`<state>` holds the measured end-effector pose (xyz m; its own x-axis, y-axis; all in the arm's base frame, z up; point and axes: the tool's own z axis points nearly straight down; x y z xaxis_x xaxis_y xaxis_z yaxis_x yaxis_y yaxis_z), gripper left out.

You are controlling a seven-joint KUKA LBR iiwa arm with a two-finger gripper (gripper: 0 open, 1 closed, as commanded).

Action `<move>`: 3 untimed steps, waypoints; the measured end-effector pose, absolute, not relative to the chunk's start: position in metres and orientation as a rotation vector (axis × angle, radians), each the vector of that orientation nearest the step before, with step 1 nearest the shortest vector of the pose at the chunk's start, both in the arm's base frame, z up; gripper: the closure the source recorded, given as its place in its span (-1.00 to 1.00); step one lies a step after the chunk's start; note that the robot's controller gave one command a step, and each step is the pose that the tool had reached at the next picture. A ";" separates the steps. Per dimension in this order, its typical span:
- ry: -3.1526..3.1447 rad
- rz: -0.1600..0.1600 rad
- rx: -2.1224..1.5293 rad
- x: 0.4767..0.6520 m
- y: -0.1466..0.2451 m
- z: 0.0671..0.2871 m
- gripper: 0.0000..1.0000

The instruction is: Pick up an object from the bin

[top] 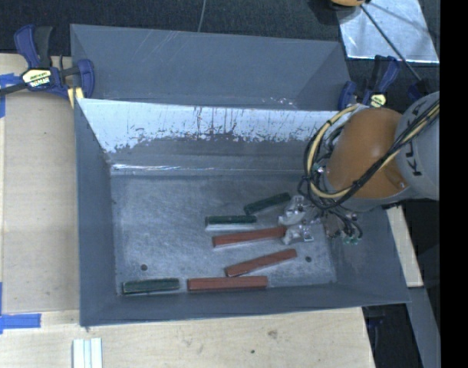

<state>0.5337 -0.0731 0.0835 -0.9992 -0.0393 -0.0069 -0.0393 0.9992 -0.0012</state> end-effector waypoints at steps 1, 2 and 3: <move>3.134 -0.003 -0.062 0.534 -0.073 0.083 1.00; 3.147 0.001 -0.057 0.534 -0.070 0.114 1.00; 3.138 -0.001 -0.097 0.537 -0.068 0.158 1.00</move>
Offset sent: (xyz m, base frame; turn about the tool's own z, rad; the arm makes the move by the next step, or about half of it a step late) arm 0.0068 0.0078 0.0701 0.0046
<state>0.5374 -0.0682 0.1582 -0.9981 -0.0621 -0.0016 -0.0621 0.9981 -0.0007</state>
